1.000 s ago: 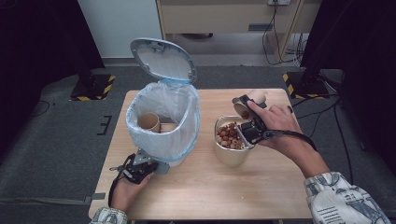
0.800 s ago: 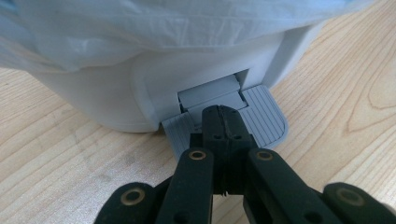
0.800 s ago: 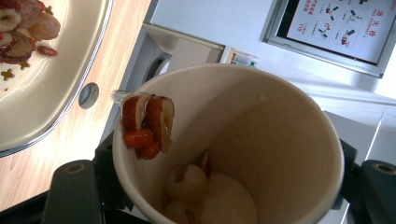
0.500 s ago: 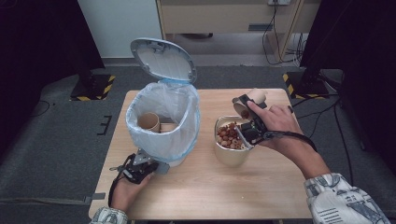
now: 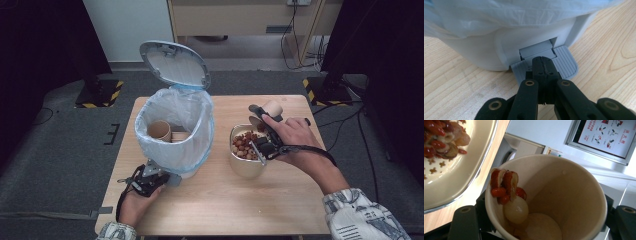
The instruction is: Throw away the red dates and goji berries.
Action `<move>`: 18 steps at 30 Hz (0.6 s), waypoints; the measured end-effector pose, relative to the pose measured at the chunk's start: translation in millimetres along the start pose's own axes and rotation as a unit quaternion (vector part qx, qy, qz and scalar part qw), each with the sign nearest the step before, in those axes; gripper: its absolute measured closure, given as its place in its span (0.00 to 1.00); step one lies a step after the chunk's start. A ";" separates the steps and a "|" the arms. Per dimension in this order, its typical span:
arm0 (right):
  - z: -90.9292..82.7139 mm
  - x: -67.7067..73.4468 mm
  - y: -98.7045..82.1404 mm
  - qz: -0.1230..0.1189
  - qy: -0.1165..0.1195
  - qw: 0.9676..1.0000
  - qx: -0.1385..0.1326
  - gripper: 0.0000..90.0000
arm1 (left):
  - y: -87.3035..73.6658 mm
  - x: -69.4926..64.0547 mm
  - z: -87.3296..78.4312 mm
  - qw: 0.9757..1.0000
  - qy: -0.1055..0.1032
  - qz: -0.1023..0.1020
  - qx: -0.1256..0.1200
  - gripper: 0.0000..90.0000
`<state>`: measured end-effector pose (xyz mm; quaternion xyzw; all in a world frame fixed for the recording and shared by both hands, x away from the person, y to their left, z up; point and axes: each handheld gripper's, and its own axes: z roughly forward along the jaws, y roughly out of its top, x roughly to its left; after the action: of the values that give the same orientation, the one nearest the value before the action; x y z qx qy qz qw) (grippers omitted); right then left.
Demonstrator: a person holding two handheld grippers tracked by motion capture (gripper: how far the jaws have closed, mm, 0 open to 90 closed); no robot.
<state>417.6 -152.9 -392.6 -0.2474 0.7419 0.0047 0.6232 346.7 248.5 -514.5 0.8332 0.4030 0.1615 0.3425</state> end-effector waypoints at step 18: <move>-1.2 -16.9 -4.3 -0.036 -0.004 0.999 0.020 0.31 | 0.0 0.2 0.0 1.000 0.000 -0.001 0.000 1.00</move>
<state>419.8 -150.9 -375.3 -0.2617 0.7300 -0.0313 0.6306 346.9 248.7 -514.5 0.8328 0.4038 0.1608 0.3428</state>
